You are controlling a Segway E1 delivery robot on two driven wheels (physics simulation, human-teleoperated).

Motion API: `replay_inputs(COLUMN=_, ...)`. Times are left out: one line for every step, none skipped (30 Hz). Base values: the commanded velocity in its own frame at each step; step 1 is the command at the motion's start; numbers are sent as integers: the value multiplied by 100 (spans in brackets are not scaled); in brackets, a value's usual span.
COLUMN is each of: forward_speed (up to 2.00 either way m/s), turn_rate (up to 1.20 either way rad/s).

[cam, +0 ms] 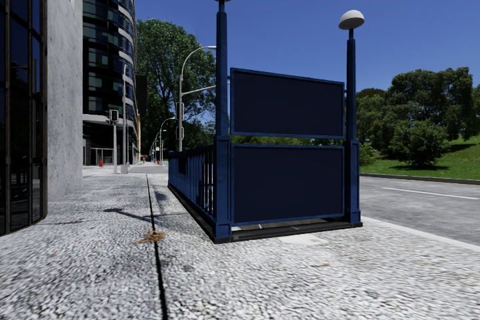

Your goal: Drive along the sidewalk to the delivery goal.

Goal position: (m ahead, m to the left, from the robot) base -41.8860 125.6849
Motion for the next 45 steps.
replay_inputs(forward_speed=0, turn_rate=0)
replay_inputs(forward_speed=0, turn_rate=0)
replay_inputs(forward_speed=0, turn_rate=0)
replay_inputs(forward_speed=0, turn_rate=0)
replay_inputs(forward_speed=0, turn_rate=0)
replay_inputs(forward_speed=0, turn_rate=0)
replay_inputs(forward_speed=0, turn_rate=0)
replay_inputs(forward_speed=0, turn_rate=0)
replay_inputs(forward_speed=0, turn_rate=0)
replay_inputs(forward_speed=0, turn_rate=0)
replay_inputs(forward_speed=0, turn_rate=0)
replay_inputs(forward_speed=0, turn_rate=0)
replay_inputs(forward_speed=0, turn_rate=0)
replay_inputs(forward_speed=0, turn_rate=0)
replay_inputs(forward_speed=0, turn_rate=0)
replay_inputs(forward_speed=0, turn_rate=0)
replay_inputs(forward_speed=0, turn_rate=0)
replay_inputs(forward_speed=0, turn_rate=0)
replay_inputs(forward_speed=0, turn_rate=0)
replay_inputs(forward_speed=0, turn_rate=0)
replay_inputs(forward_speed=0, turn_rate=0)
replay_inputs(forward_speed=0, turn_rate=0)
replay_inputs(forward_speed=0, turn_rate=0)
replay_inputs(forward_speed=0, turn_rate=0)
replay_inputs(forward_speed=0, turn_rate=0)
replay_inputs(forward_speed=0, turn_rate=0)
replay_inputs(forward_speed=0, turn_rate=0)
replay_inputs(forward_speed=0, turn_rate=0)
replay_inputs(forward_speed=0, turn_rate=0)
replay_inputs(forward_speed=0, turn_rate=0)
replay_inputs(forward_speed=0, turn_rate=6)
replay_inputs(forward_speed=0, turn_rate=6)
replay_inputs(forward_speed=0, turn_rate=54)
replay_inputs(forward_speed=0, turn_rate=80)
replay_inputs(forward_speed=0, turn_rate=103)
replay_inputs(forward_speed=0, turn_rate=113)
replay_inputs(forward_speed=0, turn_rate=116)
replay_inputs(forward_speed=0, turn_rate=117)
replay_inputs(forward_speed=0, turn_rate=117)
replay_inputs(forward_speed=0, turn_rate=117)
replay_inputs(forward_speed=0, turn_rate=117)
replay_inputs(forward_speed=0, turn_rate=117)
replay_inputs(forward_speed=0, turn_rate=117)
replay_inputs(forward_speed=0, turn_rate=117)
replay_inputs(forward_speed=0, turn_rate=117)
